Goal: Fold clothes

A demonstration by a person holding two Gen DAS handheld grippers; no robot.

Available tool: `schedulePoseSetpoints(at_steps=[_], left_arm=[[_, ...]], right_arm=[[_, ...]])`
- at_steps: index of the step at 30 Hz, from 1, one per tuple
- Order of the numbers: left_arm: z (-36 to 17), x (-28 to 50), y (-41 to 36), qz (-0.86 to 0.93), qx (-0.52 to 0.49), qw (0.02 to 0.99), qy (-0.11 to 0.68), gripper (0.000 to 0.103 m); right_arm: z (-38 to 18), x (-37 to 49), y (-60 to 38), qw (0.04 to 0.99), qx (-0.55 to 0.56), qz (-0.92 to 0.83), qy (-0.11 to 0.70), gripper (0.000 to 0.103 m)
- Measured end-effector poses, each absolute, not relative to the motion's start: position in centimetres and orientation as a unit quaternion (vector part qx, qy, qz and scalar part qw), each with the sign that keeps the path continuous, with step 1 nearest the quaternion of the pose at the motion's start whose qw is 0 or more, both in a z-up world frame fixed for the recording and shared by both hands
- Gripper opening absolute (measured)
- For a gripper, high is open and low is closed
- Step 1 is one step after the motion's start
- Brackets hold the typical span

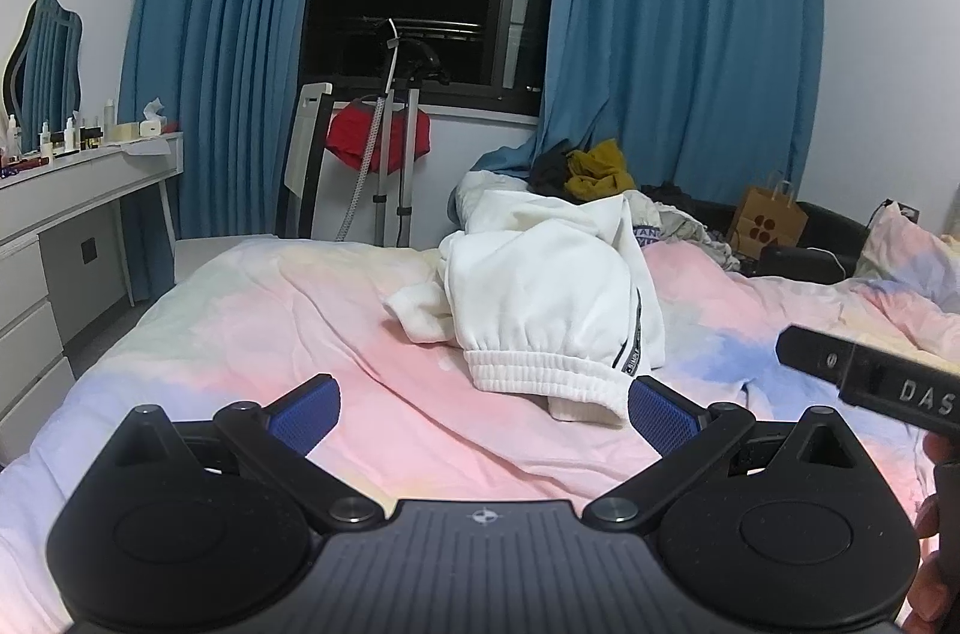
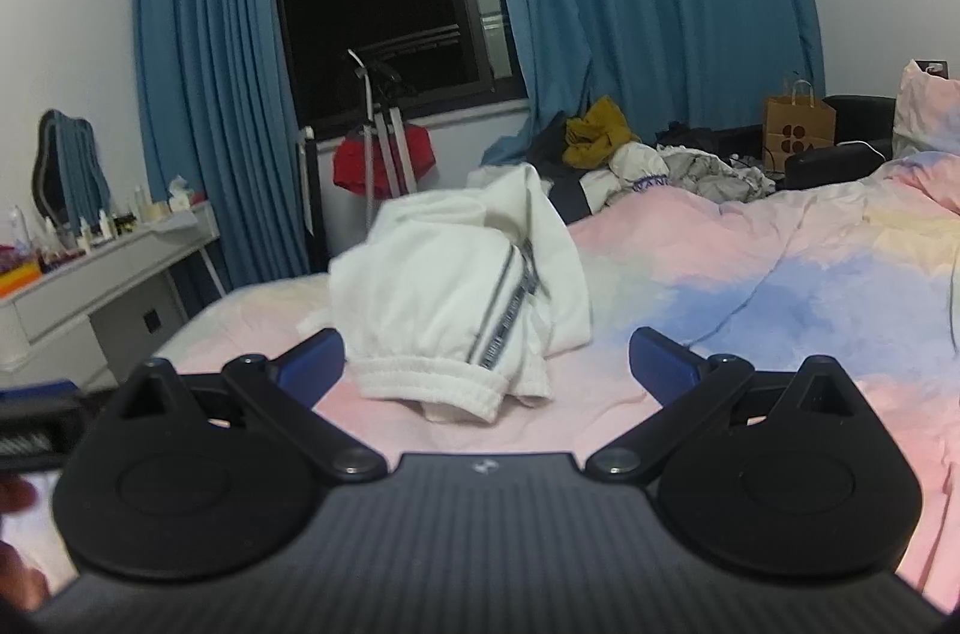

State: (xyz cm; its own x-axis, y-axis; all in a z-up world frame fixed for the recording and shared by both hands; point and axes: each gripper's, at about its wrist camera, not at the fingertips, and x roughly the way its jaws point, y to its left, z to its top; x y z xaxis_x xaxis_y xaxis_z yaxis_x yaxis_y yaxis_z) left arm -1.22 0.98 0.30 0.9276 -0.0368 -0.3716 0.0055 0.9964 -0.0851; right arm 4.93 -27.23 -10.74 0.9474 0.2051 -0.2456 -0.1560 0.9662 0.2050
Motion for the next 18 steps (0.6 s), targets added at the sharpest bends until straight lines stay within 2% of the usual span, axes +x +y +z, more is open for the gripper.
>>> schedulePoseSetpoints(at_steps=[9,18], left_arm=[[-0.6,-0.7,1.0,-0.014,-0.052,0.977,0.208,0.103],[-2.1,4.6,0.9,-0.024,-0.086,0.961,0.263,0.102]], right_arm=[[-11.1,5.4,-27.6,0.984,0.092,0.086,0.127,0.103],[-12.8,7.3,-30.2,0.983,0.1,-0.005,0.156,0.103]])
